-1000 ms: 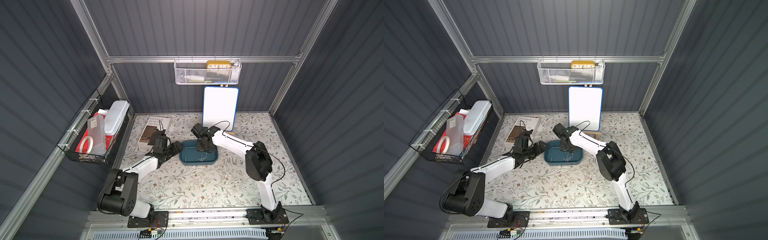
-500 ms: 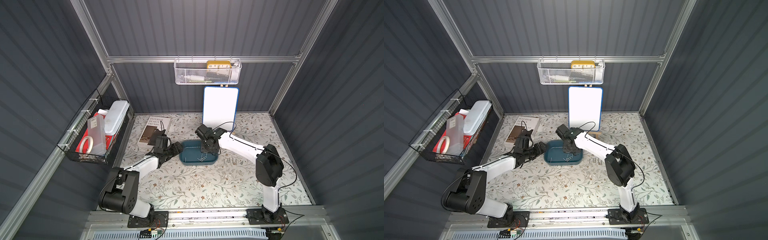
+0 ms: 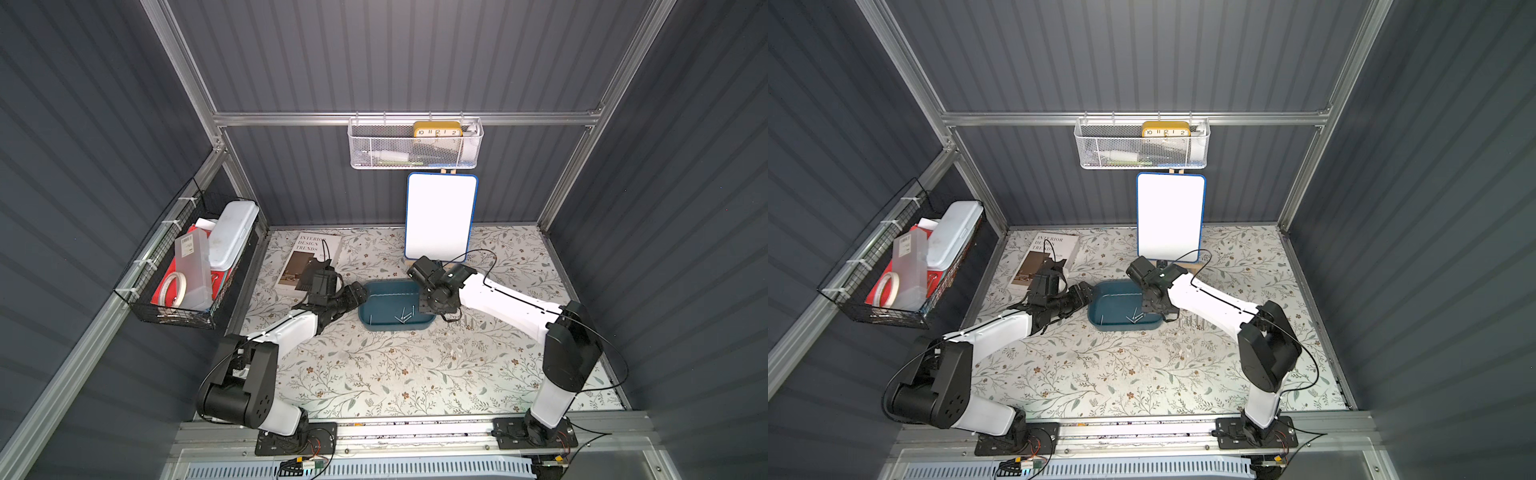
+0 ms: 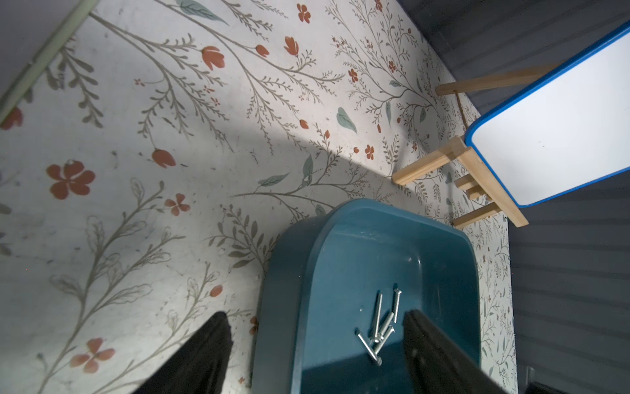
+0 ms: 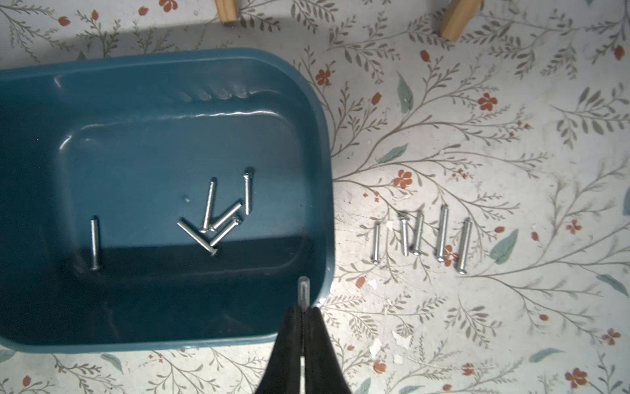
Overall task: Take out the screws from the storage box
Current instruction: Place the screw at the center of the board.
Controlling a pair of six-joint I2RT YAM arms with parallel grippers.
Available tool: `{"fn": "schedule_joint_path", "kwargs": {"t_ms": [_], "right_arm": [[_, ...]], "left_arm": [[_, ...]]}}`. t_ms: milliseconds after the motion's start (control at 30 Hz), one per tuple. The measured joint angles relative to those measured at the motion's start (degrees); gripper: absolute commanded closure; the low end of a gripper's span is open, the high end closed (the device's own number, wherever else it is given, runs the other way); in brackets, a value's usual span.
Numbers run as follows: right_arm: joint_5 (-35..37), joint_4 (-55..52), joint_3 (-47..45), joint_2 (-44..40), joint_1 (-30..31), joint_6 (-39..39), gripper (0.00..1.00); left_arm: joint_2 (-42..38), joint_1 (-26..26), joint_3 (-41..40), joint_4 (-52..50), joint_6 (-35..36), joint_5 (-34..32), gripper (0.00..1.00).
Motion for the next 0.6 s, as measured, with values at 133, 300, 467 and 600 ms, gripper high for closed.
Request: {"fn": "schedule_joint_path", "kwargs": {"t_ms": [133,300,467,600], "right_arm": [[0.3,0.0,-5.4,-4.6,-1.6,0.0,0.99],[0.3,1.1,-11.7,-8.7,-2.8,-0.2,0.99],[-1.2,3.4,-15.5,-8.7,-3.3,-2.2,0.98],[-3.3,6.9,-15.6,-6.4,-3.9,-4.3,0.98]], "left_arm": [[0.0,0.0,0.0,-0.2,0.0,-0.2,0.17],[0.0,0.0,0.4,-0.4,0.1,-0.5,0.17],[0.0,0.0,0.6,-0.5,0.5,-0.7,0.18],[0.0,0.0,0.6,-0.6,0.7,-1.1,0.18]]}}
